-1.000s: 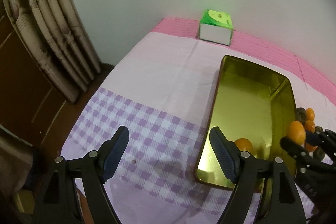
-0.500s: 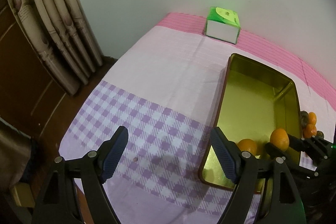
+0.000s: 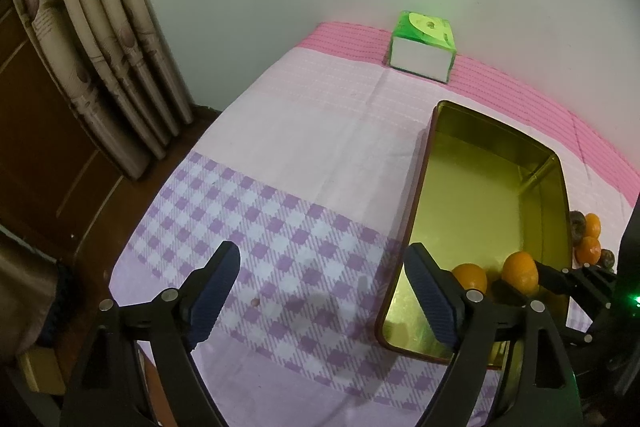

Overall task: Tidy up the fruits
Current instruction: 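Carry the held orange into the tin tray with the right gripper and open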

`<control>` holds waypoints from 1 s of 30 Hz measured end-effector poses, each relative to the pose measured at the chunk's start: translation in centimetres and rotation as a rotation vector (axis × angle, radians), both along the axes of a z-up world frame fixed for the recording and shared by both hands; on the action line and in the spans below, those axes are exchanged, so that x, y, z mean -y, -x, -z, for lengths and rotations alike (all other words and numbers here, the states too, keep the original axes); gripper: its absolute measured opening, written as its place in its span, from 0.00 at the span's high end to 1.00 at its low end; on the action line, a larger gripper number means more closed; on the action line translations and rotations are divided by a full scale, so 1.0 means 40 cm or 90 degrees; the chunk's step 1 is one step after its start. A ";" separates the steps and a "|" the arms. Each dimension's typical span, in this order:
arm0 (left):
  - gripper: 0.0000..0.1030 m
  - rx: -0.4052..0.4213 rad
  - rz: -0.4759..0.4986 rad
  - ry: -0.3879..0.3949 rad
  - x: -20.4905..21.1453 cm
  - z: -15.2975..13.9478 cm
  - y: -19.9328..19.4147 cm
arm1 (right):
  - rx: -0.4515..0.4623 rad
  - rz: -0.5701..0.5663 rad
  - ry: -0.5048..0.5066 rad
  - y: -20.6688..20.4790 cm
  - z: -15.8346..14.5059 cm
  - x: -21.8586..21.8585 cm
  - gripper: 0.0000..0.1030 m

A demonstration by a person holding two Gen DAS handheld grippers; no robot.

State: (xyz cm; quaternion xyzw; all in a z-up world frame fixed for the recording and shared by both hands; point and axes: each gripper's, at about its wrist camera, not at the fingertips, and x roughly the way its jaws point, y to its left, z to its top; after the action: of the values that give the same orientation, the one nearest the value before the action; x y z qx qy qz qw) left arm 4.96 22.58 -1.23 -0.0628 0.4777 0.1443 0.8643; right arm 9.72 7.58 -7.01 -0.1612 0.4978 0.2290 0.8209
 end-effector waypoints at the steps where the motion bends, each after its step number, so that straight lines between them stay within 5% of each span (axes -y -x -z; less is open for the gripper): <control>1: 0.17 0.000 -0.001 0.000 0.001 0.000 0.001 | -0.001 0.000 0.000 0.000 0.000 0.000 0.67; 19: 0.17 0.002 0.002 0.001 0.009 -0.002 0.002 | 0.022 0.017 -0.028 0.012 -0.054 0.031 0.66; 30: 0.17 -0.001 0.023 -0.010 0.030 -0.004 -0.002 | 0.065 0.091 -0.045 0.058 -0.129 0.212 0.66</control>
State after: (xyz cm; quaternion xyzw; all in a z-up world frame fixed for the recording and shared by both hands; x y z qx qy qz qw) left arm 5.06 21.38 -1.07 -0.0473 0.4783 0.1323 0.8669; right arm 7.41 -0.92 -1.86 -0.1076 0.4571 0.1790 0.8646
